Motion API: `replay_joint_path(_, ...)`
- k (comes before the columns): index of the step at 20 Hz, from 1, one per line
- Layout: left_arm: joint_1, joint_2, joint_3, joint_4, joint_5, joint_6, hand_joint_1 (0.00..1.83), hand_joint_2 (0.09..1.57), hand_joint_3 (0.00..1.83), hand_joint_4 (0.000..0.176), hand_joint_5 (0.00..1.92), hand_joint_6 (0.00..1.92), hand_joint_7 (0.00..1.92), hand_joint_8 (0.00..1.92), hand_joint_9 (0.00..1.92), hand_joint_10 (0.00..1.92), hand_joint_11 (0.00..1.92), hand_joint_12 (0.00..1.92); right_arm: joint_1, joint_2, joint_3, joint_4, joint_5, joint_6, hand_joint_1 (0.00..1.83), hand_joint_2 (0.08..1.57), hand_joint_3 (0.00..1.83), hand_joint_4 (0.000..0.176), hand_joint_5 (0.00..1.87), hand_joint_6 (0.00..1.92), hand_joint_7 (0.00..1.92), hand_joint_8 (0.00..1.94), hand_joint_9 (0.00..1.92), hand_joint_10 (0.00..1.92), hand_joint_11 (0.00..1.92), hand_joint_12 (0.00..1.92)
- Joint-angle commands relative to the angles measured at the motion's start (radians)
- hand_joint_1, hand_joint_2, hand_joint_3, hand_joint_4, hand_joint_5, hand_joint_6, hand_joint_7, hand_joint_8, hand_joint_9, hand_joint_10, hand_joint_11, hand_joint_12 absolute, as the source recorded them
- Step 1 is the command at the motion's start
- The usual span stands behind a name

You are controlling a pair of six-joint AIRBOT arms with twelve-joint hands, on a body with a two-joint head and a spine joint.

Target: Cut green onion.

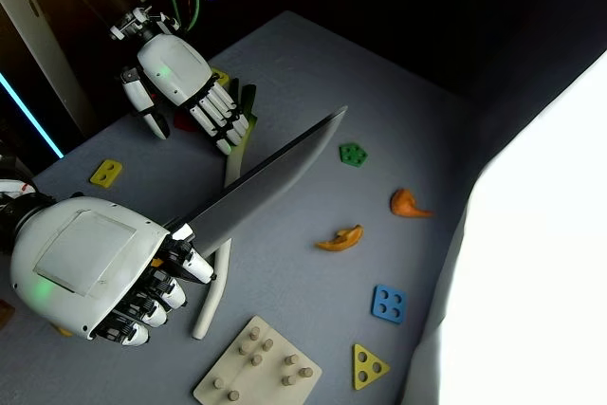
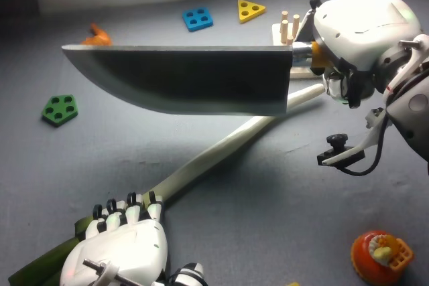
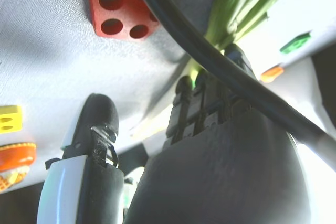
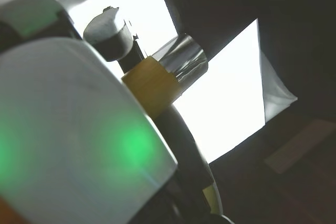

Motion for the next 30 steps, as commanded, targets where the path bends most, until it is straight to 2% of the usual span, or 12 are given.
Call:
replay_joint_path(1, -0.002, -0.005, 0.008, 0.012, -0.024, -0.005, 0.32, 1.39, 0.02, 0.0, 0.02, 0.01, 0.0, 0.0, 0.01, 0.0, 0.0, 0.03, 0.005, 0.0, 0.002, -0.084, 0.117, 0.016, 1.56, 0.89, 0.59, 0.176, 1.29, 1.88, 1.57, 1.94, 1.64, 1.92, 1.69, 1.92)
replay_joint_path(5, -0.01, -0.009, 0.01, 0.012, -0.024, -0.005, 0.2, 1.38, 0.01, 0.0, 0.07, 0.01, 0.08, 0.01, 0.07, 0.02, 0.02, 0.01, -0.011, -0.027, 0.026, -0.086, 0.135, 0.027, 1.62, 0.74, 0.82, 0.176, 1.45, 1.92, 1.6, 1.94, 1.64, 1.92, 1.68, 1.92)
replay_joint_path(11, -0.013, -0.012, 0.013, 0.012, -0.026, -0.005, 0.2, 1.37, 0.0, 0.0, 0.08, 0.01, 0.1, 0.01, 0.08, 0.0, 0.0, 0.17, -0.07, -0.072, 0.09, -0.105, 0.138, 0.024, 1.64, 0.73, 0.89, 0.176, 1.33, 1.92, 1.6, 1.94, 1.64, 1.92, 1.68, 1.92)
replay_joint_path(12, -0.013, -0.012, 0.013, 0.012, -0.026, -0.005, 0.18, 1.38, 0.0, 0.0, 0.08, 0.0, 0.09, 0.0, 0.07, 0.0, 0.0, 0.13, -0.078, -0.077, 0.096, -0.109, 0.138, 0.024, 1.24, 0.8, 0.82, 0.0, 0.94, 1.52, 1.59, 1.94, 1.63, 1.92, 1.67, 1.92)
replay_joint_path(13, -0.013, -0.012, 0.013, 0.012, -0.027, -0.005, 0.17, 1.39, 0.0, 0.0, 0.07, 0.0, 0.09, 0.0, 0.06, 0.0, 0.0, 0.12, -0.087, -0.08, 0.101, -0.123, 0.14, 0.026, 1.49, 0.78, 0.85, 0.0, 0.87, 1.08, 1.58, 1.94, 1.63, 1.92, 1.67, 1.92)
replay_joint_path(14, -0.013, -0.012, 0.013, 0.012, -0.028, -0.005, 0.18, 1.39, 0.0, 0.0, 0.09, 0.0, 0.1, 0.0, 0.07, 0.0, 0.0, 0.2, -0.097, -0.081, 0.105, -0.141, 0.147, 0.029, 1.55, 0.76, 0.87, 0.0, 0.94, 0.94, 1.57, 1.94, 1.62, 1.92, 1.66, 1.92)
replay_joint_path(15, -0.013, -0.012, 0.013, 0.012, -0.028, -0.005, 0.25, 1.37, 0.0, 0.0, 0.1, 0.01, 0.11, 0.0, 0.08, 0.01, 0.0, 0.18, -0.103, -0.081, 0.107, -0.15, 0.15, 0.029, 1.21, 0.81, 0.86, 0.0, 0.84, 1.4, 1.55, 1.94, 1.61, 1.92, 1.66, 1.92)
replay_joint_path(16, -0.013, -0.012, 0.013, 0.012, -0.028, -0.005, 0.26, 1.37, 0.0, 0.0, 0.11, 0.01, 0.11, 0.0, 0.08, 0.01, 0.0, 0.16, -0.108, -0.08, 0.11, -0.15, 0.151, 0.029, 1.13, 0.83, 0.87, 0.0, 0.79, 1.54, 1.55, 1.94, 1.61, 1.92, 1.65, 1.92)
replay_joint_path(18, -0.014, -0.012, 0.013, 0.012, -0.029, -0.005, 0.3, 1.37, 0.0, 0.0, 0.1, 0.0, 0.07, 0.0, 0.06, 0.0, 0.0, 0.07, -0.115, -0.075, 0.114, -0.154, 0.155, 0.021, 1.54, 0.71, 0.92, 0.0, 1.24, 1.91, 1.58, 1.94, 1.63, 1.92, 1.69, 1.92)
replay_joint_path(19, -0.014, -0.012, 0.013, 0.012, -0.029, -0.005, 0.28, 1.37, 0.0, 0.0, 0.09, 0.0, 0.06, 0.0, 0.05, 0.0, 0.0, 0.06, -0.119, -0.072, 0.114, -0.157, 0.159, 0.017, 1.56, 0.69, 0.95, 0.138, 1.38, 1.92, 1.59, 1.94, 1.64, 1.92, 1.7, 1.92)
replay_joint_path(20, -0.014, -0.012, 0.013, 0.012, -0.03, -0.005, 0.29, 1.37, 0.0, 0.0, 0.08, 0.0, 0.04, 0.0, 0.04, 0.0, 0.0, 0.01, -0.125, -0.064, 0.113, -0.162, 0.16, 0.01, 1.56, 0.69, 0.95, 0.168, 1.41, 1.92, 1.6, 1.94, 1.65, 1.92, 1.71, 1.92)
replay_joint_path(30, -0.018, -0.012, 0.012, 0.012, -0.032, -0.005, 0.46, 1.33, 0.0, 0.0, 0.09, 0.01, 0.08, 0.01, 0.05, 0.01, 0.01, 0.0, -0.176, 0.012, 0.107, -0.19, 0.197, -0.012, 1.57, 0.7, 0.89, 0.176, 1.33, 1.92, 1.56, 1.94, 1.6, 1.92, 1.65, 1.92)
